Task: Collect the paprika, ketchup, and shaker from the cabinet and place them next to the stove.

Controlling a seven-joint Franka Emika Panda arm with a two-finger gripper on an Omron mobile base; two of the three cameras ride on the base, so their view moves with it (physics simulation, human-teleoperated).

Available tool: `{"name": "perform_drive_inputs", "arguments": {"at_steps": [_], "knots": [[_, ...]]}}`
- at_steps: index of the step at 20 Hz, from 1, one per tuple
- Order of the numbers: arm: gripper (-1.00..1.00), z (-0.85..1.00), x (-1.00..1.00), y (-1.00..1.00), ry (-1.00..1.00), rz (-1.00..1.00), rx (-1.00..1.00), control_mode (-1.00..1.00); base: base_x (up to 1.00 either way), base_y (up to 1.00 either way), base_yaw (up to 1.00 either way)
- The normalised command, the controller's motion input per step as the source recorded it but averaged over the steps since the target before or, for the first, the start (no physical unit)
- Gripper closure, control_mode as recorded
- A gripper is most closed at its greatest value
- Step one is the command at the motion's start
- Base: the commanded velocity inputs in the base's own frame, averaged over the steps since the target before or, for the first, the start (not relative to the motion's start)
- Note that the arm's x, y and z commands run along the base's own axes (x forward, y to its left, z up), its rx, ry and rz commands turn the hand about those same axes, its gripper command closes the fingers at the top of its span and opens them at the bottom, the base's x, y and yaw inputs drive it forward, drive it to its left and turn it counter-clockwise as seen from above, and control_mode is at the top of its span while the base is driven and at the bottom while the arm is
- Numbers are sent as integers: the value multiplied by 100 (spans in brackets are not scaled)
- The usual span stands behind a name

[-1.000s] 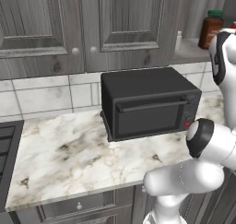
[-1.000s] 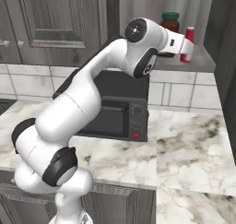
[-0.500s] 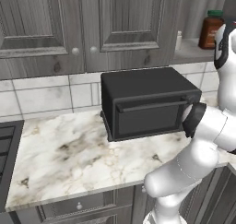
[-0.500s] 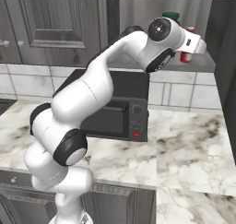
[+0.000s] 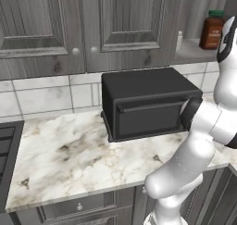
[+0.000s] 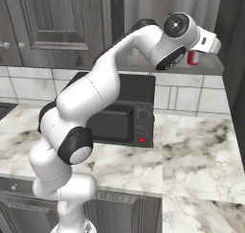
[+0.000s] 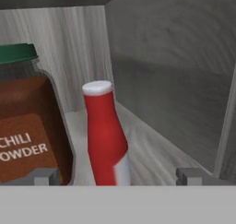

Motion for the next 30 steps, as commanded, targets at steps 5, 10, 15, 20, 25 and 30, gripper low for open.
{"name": "perform_drive_inputs", "arguments": {"at_steps": [5,10,15,20,25,30], "knots": [[-100,0,14,0,1,0,0,-100,0,0,0],[-100,0,24,0,2,1,0,-100,0,0,0],[-100,0,14,0,2,4,0,-100,0,0,0],[-100,0,7,-1,0,1,0,-100,0,0,0],[-100,0,0,-4,0,0,0,-100,0,0,0],[-100,0,6,0,0,0,0,-100,0,0,0]]}}
